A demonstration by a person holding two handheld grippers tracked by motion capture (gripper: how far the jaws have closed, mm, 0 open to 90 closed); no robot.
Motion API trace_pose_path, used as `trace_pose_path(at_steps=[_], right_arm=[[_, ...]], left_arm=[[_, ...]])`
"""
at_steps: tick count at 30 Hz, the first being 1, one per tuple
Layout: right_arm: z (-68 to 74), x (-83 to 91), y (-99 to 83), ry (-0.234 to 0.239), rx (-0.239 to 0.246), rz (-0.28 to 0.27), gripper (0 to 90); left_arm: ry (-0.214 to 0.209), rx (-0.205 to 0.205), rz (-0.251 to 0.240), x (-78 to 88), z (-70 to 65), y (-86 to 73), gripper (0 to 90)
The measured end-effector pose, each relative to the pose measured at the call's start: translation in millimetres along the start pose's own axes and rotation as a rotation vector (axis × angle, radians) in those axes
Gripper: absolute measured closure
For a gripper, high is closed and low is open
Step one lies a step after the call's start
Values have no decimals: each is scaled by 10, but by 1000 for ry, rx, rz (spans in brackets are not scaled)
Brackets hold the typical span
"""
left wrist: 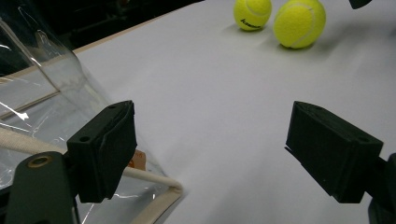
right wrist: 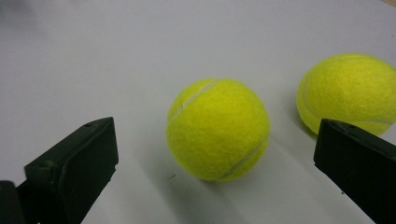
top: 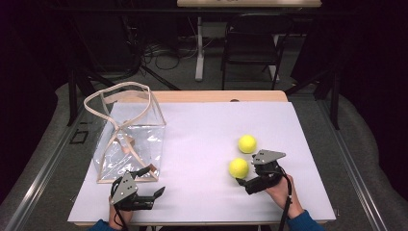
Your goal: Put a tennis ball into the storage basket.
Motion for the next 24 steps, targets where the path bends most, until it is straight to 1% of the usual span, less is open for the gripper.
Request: trace_pose_path(at_steps=[6,12,14,20,24], right_arm=[[-30,-72,-3,0,-12,27,0],[-58,-169,-8,7,-36,52,0],[-63,-188,-9,8,-36,52,0],[-57,-283,-21,14,-43,79,0],[-58,-328,-28,20,-46,85,0]], left_arm=[[-1,0,4,-5,0,-3,161],[-2,1,7,-10,-2,-5,160],[-3,0,8,-10,-1,-5,160],[-5,-3,7,-8,-1,-2,161],[-2,-2,5,-8,1,-3,160]])
Point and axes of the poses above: each handheld gripper's, and its own axes: x roughly backward along the jaws, y roughly out of its top, z roughly to its left, the point moved 4 cm from there along -x, roughly forward along the jaws, and after that the axes turned 14 degrees about -z, right-handed, at the moved point
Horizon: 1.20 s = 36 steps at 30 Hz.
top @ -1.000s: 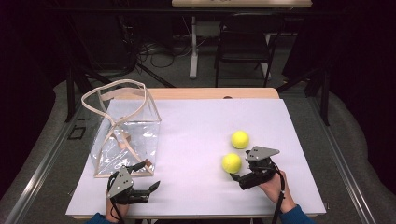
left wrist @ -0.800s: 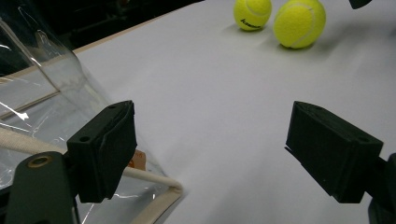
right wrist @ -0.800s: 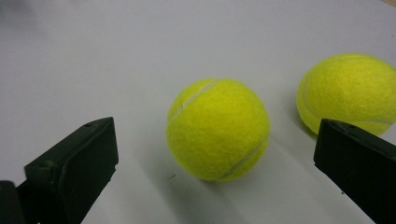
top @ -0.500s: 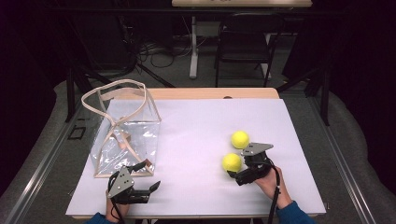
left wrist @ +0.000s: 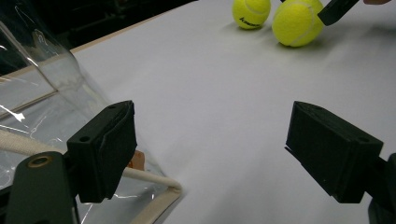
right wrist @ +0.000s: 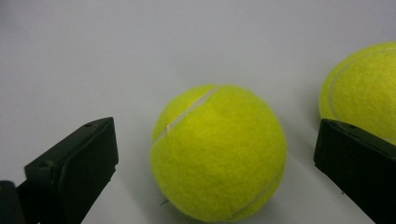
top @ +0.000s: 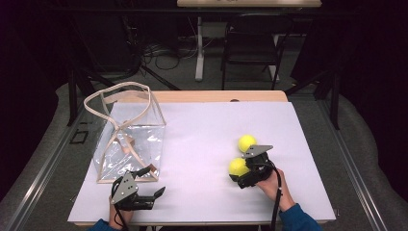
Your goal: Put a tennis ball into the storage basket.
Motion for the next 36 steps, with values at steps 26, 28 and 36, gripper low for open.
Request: trace_pose_path(at_steps=[26,28,36], right_arm=[[6,-133,-75,19,-28,37,9],[4,-135,-80,20,-31,38,24],[-5,-144,-103,4,-30,57,115]], left_arm=[[-8,2,0,-11,-4,-2,160],[-9,2,0,-9,-3,-1,160],[-10,-1,2,-6,-3,0,160]])
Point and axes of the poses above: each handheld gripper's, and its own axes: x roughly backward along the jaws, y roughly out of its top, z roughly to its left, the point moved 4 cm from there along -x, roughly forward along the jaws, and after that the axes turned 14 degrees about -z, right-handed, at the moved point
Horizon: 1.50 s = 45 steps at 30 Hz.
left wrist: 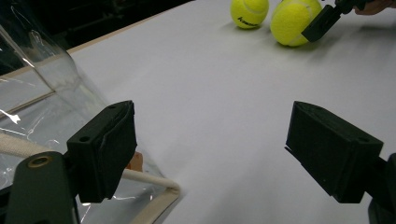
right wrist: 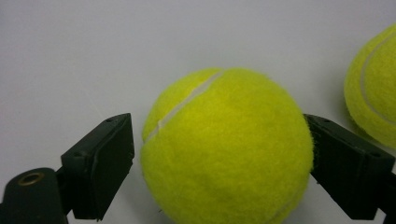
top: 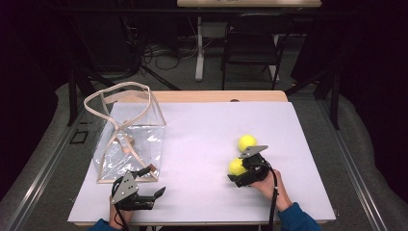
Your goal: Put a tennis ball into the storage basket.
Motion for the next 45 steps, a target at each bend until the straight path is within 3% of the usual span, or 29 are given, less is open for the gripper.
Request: trace_pose_path(at_steps=[11,19,33,45], right_arm=[[-16,-15,-21,-12,1,18,252],[-17,-9,-14,-17,11,9,261],[19,81,77,-21,25,-69,263],[56,102,127,-9,40,-94,263]], left_arm=[[1,-1,-1,6,1,2,160],[0,-2,-3,9,-1,5,160],[3,-3,-6,8,-5,7,161],[4,-5,-4,0,-2,3,160]])
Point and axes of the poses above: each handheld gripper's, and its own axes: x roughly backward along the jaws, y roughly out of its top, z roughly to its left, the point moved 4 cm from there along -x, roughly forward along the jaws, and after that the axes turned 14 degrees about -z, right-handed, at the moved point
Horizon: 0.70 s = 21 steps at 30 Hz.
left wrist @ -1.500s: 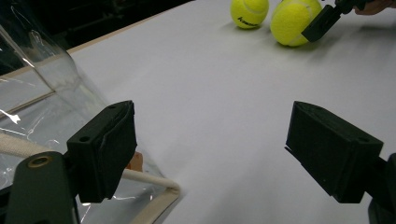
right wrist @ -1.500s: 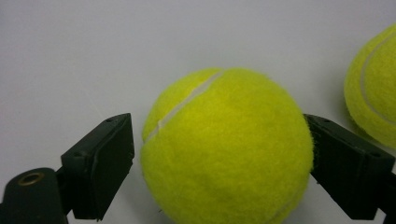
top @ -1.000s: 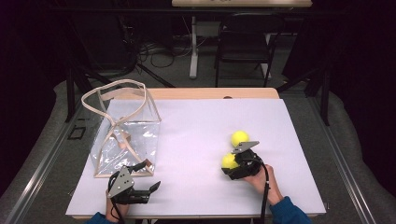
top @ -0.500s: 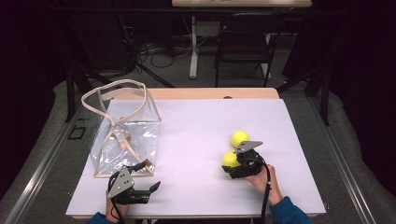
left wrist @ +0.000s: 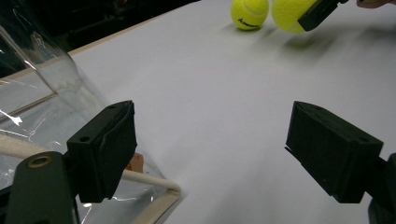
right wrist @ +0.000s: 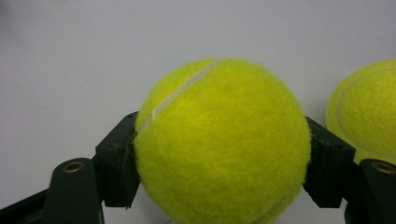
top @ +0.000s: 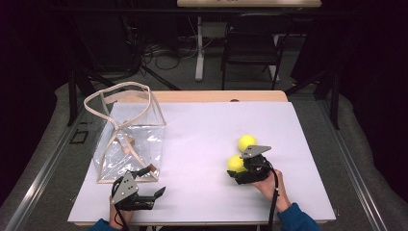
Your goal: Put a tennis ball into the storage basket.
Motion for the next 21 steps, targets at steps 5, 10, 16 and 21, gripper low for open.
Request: trace_pose_path(at_steps=[5,10,16,21], right_arm=[[20,1,39,6,3,-12,264],[48,-29,74,15,1,-23,265],[82,-61,108,28,12,-26,265],[95,-68,129,29,16,-31,265]], left_arm=[[1,1,-2,-1,2,-2,161],[2,2,-1,3,4,-1,160],[5,3,-4,6,7,2,161],[5,2,-7,4,3,0,160]])
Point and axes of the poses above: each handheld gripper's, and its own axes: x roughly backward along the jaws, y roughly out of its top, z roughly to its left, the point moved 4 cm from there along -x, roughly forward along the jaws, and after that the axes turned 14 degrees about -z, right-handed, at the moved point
